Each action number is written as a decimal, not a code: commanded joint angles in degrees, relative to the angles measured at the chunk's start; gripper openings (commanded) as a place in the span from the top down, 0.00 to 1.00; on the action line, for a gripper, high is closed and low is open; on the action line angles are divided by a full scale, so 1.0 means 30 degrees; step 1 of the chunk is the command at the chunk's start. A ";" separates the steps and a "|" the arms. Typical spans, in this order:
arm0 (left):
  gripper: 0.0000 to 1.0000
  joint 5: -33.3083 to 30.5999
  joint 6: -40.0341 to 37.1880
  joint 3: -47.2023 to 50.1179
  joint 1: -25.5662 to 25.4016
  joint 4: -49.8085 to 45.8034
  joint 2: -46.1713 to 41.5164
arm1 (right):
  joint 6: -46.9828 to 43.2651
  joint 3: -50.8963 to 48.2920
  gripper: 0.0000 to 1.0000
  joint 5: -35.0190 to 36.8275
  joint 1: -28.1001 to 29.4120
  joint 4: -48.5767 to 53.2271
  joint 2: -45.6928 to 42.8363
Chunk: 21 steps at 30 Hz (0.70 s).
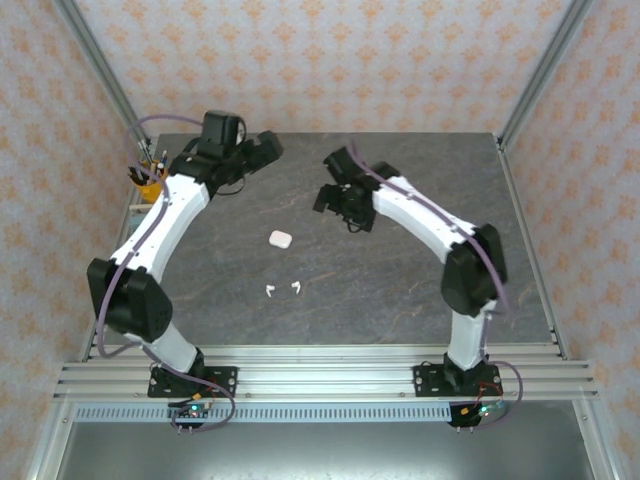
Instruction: Insert the wireless bluetooth earbuds into the charging case
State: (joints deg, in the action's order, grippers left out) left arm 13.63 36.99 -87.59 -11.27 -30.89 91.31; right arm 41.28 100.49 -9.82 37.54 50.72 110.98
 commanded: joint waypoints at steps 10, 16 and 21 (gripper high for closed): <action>0.00 -0.3356 0.1253 0.7198 0.4320 0.0341 -0.5769 | 0.3312 1.2785 0.03 0.3070 0.3777 0.5162 0.9882; 0.00 -0.3254 0.1327 0.8540 0.5350 0.0162 -0.7065 | 0.3358 1.4110 0.04 0.3710 0.4098 0.5174 1.1730; 0.00 -0.3072 0.1211 0.8920 0.5448 0.0278 -0.7409 | 0.2956 1.4436 0.05 0.4066 0.4155 0.4770 1.2405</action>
State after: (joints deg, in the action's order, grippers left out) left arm 5.50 40.47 -61.56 4.67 -30.22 70.17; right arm 50.35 140.94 -0.97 50.11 63.40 147.44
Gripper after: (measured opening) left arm 0.998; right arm 0.951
